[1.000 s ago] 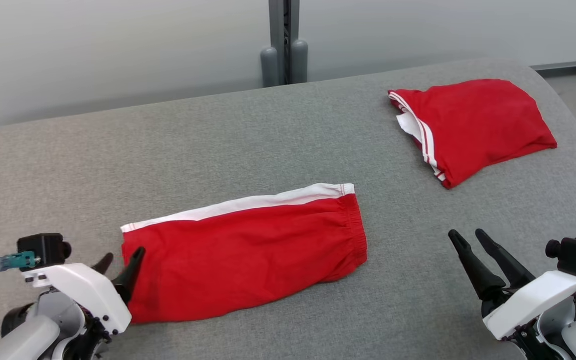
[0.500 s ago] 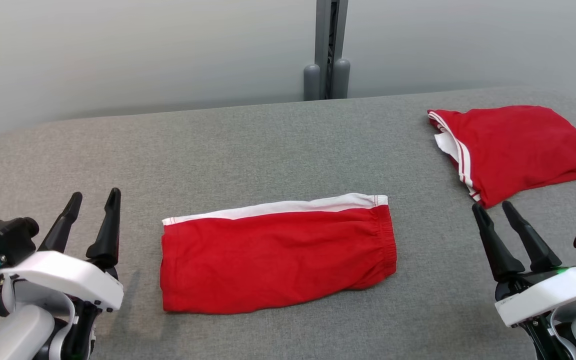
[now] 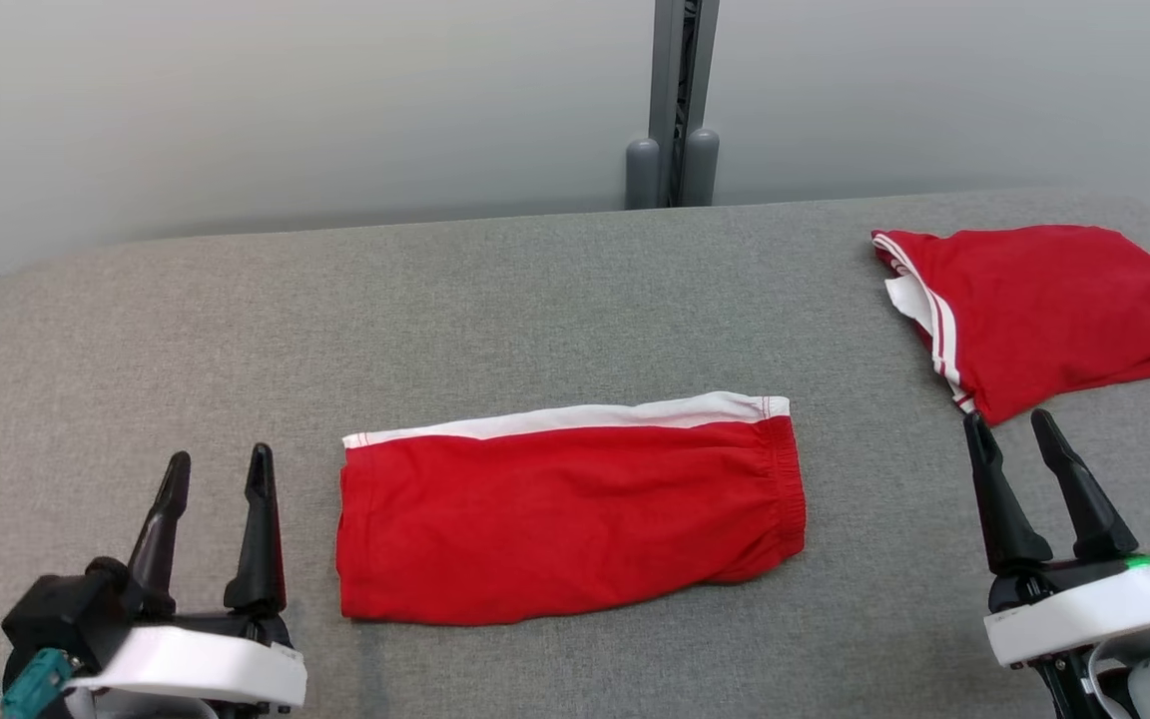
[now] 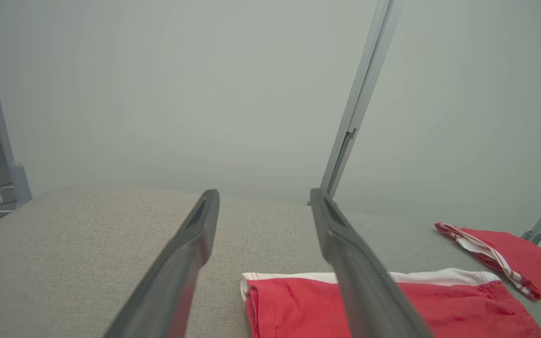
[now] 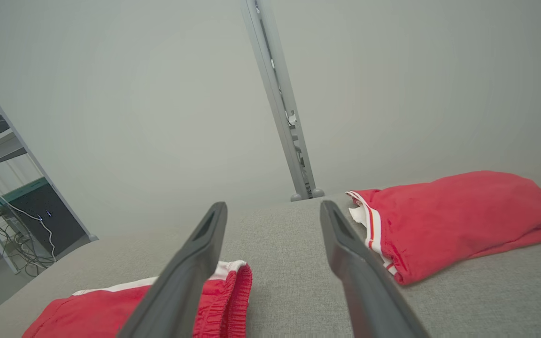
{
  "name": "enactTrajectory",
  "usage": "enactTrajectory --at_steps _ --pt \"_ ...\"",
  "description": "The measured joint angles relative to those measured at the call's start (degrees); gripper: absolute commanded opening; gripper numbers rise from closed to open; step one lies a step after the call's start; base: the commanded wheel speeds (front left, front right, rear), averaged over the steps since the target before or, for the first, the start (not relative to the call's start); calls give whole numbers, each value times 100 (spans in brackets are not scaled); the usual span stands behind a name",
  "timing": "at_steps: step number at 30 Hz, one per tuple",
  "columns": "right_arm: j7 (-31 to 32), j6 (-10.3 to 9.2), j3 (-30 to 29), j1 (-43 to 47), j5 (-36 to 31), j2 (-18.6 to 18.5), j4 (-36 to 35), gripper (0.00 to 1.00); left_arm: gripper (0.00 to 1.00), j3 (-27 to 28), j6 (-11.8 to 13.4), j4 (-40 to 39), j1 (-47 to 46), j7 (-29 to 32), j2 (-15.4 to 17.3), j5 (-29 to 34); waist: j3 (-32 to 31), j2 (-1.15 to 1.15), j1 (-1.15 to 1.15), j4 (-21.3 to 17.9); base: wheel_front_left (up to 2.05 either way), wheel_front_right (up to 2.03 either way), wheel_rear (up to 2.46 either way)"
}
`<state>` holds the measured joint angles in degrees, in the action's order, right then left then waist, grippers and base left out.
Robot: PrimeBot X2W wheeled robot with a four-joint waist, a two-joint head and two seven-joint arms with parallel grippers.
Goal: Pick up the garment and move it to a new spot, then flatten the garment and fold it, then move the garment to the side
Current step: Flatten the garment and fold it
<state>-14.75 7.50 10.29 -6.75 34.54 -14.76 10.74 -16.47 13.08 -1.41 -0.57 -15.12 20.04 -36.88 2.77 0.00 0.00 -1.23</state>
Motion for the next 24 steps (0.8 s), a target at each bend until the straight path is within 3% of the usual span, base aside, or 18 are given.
enactTrajectory --at_steps 11,24 --pt "-16 0 136 -68 -257 49 413 100 100 400 -610 472 51 -1 -544 680 19 0 0 247 0 0 0" --pt "572 0 1110 -1106 403 90 1916 100 100 617 -1110 840 4 -1 -989 1017 69 0 0 586 0 0 0"
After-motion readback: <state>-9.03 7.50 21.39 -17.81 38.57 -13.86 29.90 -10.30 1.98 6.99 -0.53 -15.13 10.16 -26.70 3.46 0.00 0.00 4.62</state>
